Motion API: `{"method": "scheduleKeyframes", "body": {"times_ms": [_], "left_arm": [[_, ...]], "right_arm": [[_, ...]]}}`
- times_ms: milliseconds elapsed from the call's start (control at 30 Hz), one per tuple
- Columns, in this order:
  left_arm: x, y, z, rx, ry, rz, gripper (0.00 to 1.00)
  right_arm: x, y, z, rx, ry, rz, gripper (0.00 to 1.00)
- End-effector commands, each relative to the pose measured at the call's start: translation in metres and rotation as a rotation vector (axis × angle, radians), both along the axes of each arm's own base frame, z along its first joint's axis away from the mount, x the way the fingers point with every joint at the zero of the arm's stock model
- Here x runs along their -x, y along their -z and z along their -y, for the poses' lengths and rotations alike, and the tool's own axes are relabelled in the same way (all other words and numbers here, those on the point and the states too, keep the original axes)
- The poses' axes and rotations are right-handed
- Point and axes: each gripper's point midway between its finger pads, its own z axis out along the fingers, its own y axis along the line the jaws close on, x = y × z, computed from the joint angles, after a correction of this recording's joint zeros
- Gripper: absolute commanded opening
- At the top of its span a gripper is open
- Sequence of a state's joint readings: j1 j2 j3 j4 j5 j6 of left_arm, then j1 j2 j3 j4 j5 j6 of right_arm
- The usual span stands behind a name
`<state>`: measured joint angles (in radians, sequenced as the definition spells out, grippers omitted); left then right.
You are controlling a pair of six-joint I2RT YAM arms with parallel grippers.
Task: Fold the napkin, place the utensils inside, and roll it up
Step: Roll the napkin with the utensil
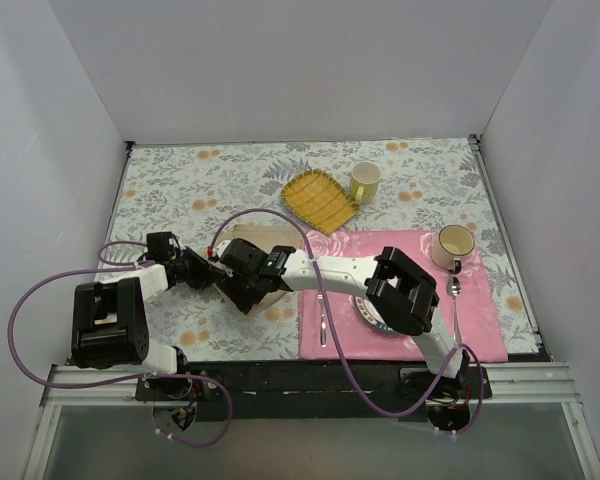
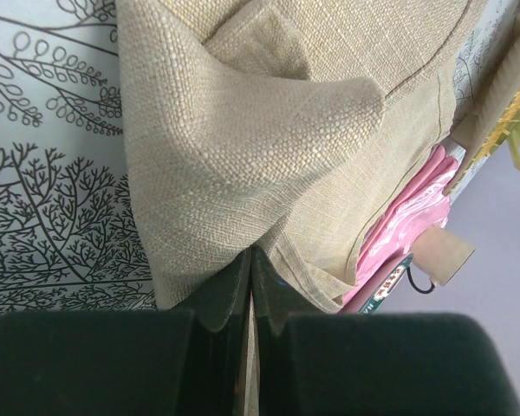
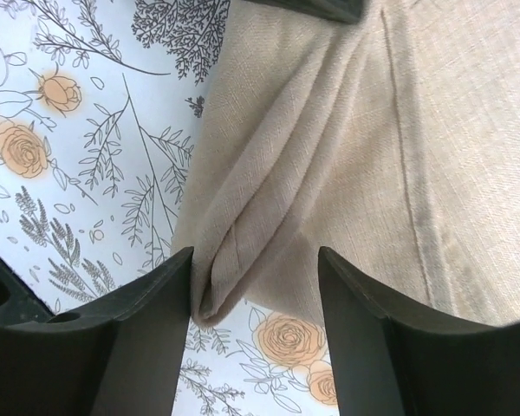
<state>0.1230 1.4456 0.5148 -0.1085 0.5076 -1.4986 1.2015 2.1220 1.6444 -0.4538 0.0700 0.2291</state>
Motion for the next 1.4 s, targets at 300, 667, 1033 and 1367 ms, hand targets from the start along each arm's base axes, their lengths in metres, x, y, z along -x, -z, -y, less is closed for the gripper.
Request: {"method": "scheduleKeyframes", "body": {"times_ms": [300, 667, 1033, 1367], "left_arm": [[0.022, 0.040, -0.027, -0.163, -0.057, -0.150, 0.00], [0.023, 0.045, -0.030, -0.175, -0.055, -0.161, 0.00], [0.029, 0.053, -0.035, -0.188, -0.054, -0.287, 0.00], [0.030, 0.044, -0.032, -0.155, -0.095, -0.332, 0.00]], "right_arm": [[-0.003, -0.010, 0.008, -0.100, 0.014, -0.077, 0.52], [-0.020, 0.063, 0.057, 0.097, 0.083, 0.021, 0.01], [-0.034, -0.061, 0.008, -0.080, -0.008, 0.188, 0.52], [-0.015, -0.071, -0.059, -0.165, -0.136, 0.247, 0.74]]}}
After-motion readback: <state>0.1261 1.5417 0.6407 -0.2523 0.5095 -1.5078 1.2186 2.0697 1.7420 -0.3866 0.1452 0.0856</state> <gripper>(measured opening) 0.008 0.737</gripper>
